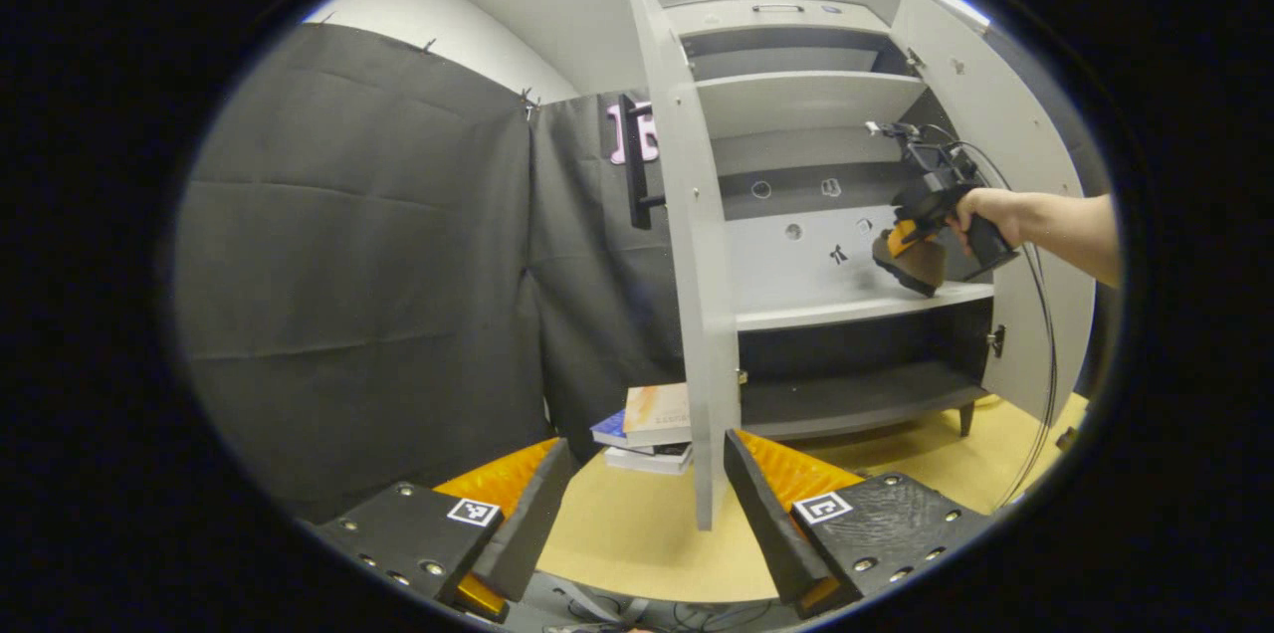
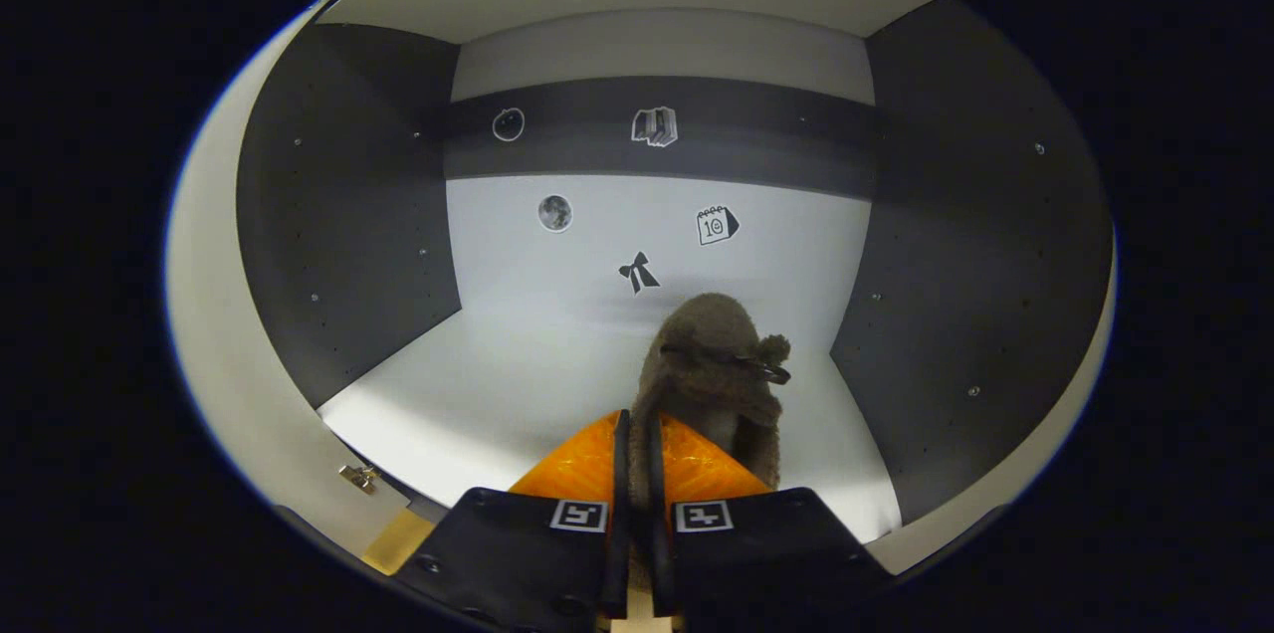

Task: Grab one shoe with the right hand and put it into the shoe cabinet, grab the other shoe with the left hand and put it into the shoe cabinet; then close the right door with the right hand and the left door with the left hand.

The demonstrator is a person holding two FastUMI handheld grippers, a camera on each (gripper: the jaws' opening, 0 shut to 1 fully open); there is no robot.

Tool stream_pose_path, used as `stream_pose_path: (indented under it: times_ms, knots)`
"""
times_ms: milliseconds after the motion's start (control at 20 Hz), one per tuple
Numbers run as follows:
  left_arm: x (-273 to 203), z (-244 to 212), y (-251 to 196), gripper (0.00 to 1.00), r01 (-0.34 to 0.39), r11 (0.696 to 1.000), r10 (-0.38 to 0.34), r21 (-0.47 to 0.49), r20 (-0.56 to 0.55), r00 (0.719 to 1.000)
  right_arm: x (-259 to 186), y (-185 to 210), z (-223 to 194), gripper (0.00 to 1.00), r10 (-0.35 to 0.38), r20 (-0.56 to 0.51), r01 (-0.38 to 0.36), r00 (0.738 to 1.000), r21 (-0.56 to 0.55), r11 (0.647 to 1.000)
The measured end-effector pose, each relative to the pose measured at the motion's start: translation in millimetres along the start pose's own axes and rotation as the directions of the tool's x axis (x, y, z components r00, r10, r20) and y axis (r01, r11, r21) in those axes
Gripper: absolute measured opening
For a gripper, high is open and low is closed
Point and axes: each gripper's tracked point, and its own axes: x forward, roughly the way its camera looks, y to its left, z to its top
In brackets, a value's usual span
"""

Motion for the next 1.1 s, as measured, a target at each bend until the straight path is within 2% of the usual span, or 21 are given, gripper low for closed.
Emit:
stream_pose_path:
  times_ms: [50,100,150,250,300,350,400,450,600,650,700,850,900,950,1100]
  knots:
    - [0.9,-1.5,-3.9,0.99,0.013,1.0,-0.013,-0.001,-0.006,1.0,-3.1,0.2,3.8,0.08,-0.006,0.027,0.006,1.0,-0.01,1.0]
    - [0.9,-2.3,-9.5,0.99,0.035,0.999,-0.035,-0.003,-0.012,0.999,-6.0,2.8,5.5,0.25,0.004,0.049,-0.003,0.999,-0.021,1.0]
    - [2.7,-2.9,-16.2,0.99,0.054,0.999,-0.054,-0.005,-0.014,0.998,-13.2,3.4,4.2,0.33,0.003,0.067,-0.001,0.998,-0.035,0.999]
    - [4.9,-3.4,-29.8,0.99,0.095,0.995,-0.095,-0.006,-0.016,0.995,-27.0,-2.9,3.6,0.72,-0.019,0.125,0.025,0.992,-0.05,0.998]
    - [6.2,-4.5,-37.5,0.99,0.118,0.993,-0.118,-0.005,-0.02,0.993,-34.7,-7.1,3.5,0.99,-0.034,0.162,0.042,0.986,-0.045,0.998]
    - [7.8,-4.7,-45.2,0.91,0.14,0.99,-0.14,-0.004,-0.024,0.99,-50.3,-10.0,3.5,1.0,-0.045,0.205,0.051,0.978,-0.027,0.998]
    - [9.0,-5.2,-53.5,0.91,0.164,0.987,-0.164,-0.002,-0.027,0.986,-62.7,-11.2,3.1,0.98,-0.045,0.24,0.049,0.97,-0.012,0.999]
    - [10.8,-4.7,-62.1,0.99,0.187,0.982,-0.187,-0.001,-0.029,0.982,-76.7,-11.0,-0.5,0.98,-0.038,0.265,0.039,0.963,0.003,0.999]
    - [19.3,-7.5,-89.4,0.99,0.257,0.966,-0.257,-0.005,-0.039,0.966,-116.7,-8.7,-17.4,0.98,0.003,0.304,-0.005,0.953,0.005,1.0]
    - [23.6,-9.8,-98.7,0.91,0.279,0.96,-0.279,-0.006,-0.044,0.959,-128.5,-11.6,-23.0,0.98,0.001,0.315,-0.001,0.949,0.0,1.0]
    - [26.4,-13.4,-107.3,0.99,0.298,0.955,-0.298,-0.005,-0.052,0.953,-142.3,-12.7,-28.1,0.98,0.005,0.329,-0.003,0.944,-0.006,1.0]
    - [38.7,-27.7,-131.3,0.99,0.35,0.937,-0.349,-0.005,-0.086,0.933,-179.9,-13.0,-42.0,0.98,0.012,0.368,-0.019,0.93,0.016,1.0]
    - [44.5,-34.7,-137.4,0.91,0.36,0.933,-0.359,-0.008,-0.102,0.928,-191.1,-12.7,-46.8,0.98,0.017,0.374,-0.027,0.927,0.022,0.999]
    - [48.6,-43.6,-143.8,0.91,0.372,0.928,-0.37,-0.015,-0.124,0.921,-201.9,-12.9,-51.8,0.98,0.02,0.376,-0.03,0.926,0.02,0.999]
    - [59.7,-72.7,-163.8,0.91,0.406,0.912,-0.408,-0.054,-0.196,0.892,-234.2,-21.8,-58.4,0.98,-0.009,0.415,0.017,0.91,-0.017,1.0]
